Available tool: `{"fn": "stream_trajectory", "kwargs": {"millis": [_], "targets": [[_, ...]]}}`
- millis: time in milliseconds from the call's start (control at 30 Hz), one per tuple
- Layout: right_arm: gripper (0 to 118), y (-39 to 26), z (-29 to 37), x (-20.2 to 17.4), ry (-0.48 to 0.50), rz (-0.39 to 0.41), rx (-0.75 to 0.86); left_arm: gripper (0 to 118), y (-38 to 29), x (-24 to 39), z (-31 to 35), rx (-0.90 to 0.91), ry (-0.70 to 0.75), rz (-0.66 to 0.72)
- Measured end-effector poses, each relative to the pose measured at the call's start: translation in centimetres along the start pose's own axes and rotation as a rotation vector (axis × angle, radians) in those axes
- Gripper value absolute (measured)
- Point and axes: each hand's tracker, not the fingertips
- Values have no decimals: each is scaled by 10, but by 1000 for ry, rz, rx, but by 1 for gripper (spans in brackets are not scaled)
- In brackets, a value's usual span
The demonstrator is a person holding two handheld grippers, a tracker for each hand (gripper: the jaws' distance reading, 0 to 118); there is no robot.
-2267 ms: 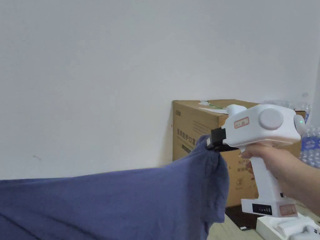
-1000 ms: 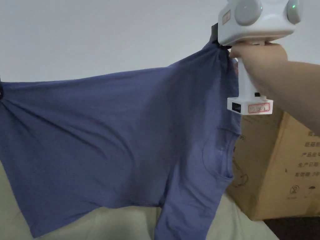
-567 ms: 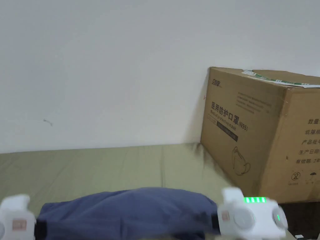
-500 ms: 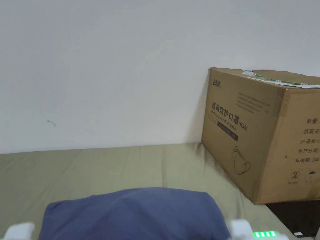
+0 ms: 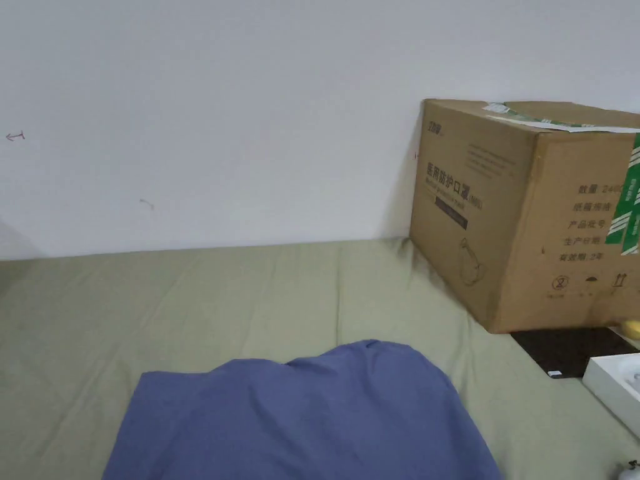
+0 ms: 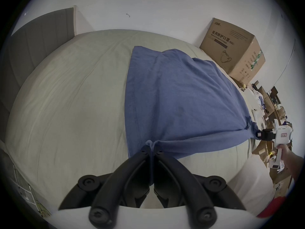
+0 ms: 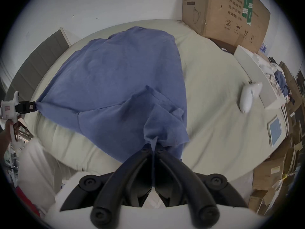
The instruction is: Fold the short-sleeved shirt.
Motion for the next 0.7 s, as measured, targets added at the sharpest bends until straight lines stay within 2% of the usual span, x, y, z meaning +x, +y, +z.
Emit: {"fn": "stream_trajectory", "kwargs": {"millis": [133,167,200,233,267,300,333,367,433,567,633,667,700], "targets": [[1,-11,6,4,4,-21,-12,1,-24,5,12,2,-15,-17],[6,-12,6,4,7,-30,-5,2,-27,7,12,1,-10,-21],[17,-13,6,3,11,-40,8,4,-29,9,12,0,-5,-18],[35,-12,6,3,3,-54,22,15,-29,12,12,0,-1,-16],[70,-12,5,1,-15,-65,34,51,-29,13,14,10,7,-12],[100,-11,6,1,-38,-86,51,88,-31,13,16,32,23,-13],[115,-9,10,0,-44,-114,63,115,-29,15,21,55,52,-23],[118,-7,17,0,-25,-136,91,115,-26,18,28,81,64,-21],[116,-3,41,-7,42,-155,218,115,-20,21,56,218,54,6],[116,10,89,-43,78,-117,426,115,-4,52,102,412,20,-12],[114,10,115,-66,109,-112,629,115,-1,78,125,515,26,-74],[109,8,125,-80,113,-108,732,113,-2,91,136,591,22,-105],[104,6,136,-93,104,-101,829,107,-8,103,141,692,40,-137]]}}
